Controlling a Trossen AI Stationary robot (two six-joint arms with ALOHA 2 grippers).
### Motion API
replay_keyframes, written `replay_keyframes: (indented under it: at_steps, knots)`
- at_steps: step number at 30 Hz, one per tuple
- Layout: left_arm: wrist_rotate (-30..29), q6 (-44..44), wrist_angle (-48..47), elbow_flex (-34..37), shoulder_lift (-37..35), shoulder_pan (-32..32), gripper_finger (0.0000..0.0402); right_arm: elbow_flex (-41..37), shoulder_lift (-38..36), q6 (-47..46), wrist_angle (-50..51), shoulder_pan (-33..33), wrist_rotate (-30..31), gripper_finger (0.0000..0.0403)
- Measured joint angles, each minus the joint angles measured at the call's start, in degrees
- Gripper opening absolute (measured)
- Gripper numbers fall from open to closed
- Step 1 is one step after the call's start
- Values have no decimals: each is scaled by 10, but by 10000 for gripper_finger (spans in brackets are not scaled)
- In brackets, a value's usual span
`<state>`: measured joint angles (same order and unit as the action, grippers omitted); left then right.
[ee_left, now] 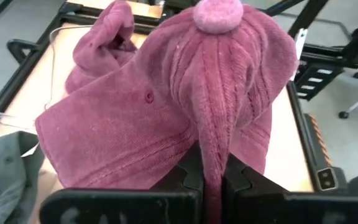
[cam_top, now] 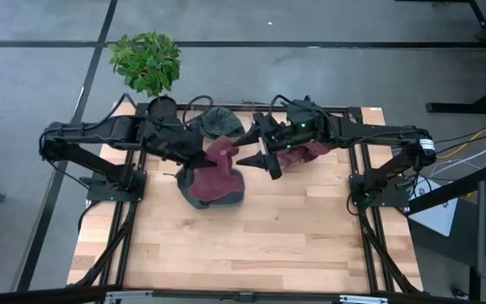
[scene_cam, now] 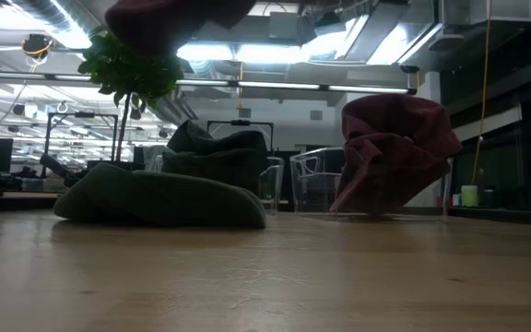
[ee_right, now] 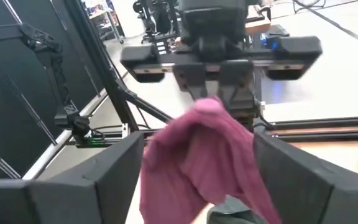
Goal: Pick & Place hat
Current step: Put the red cap into the right transparent bin
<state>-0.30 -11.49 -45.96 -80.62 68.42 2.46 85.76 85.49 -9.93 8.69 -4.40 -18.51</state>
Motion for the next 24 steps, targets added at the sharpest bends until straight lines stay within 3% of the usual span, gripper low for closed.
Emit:
replay_keyframes:
  at_steps: [8, 18, 24]
  knots:
    - [-8, -1, 3, 0, 41, 0, 3, 0, 0, 35, 5, 1, 21, 353]
    - [-77, -8, 36, 0, 70, 0, 3, 0, 0, 32, 53, 0, 74, 352]
    - [-76, 5, 70, 0, 70, 0, 3, 0, 0, 28, 75, 0, 80, 352]
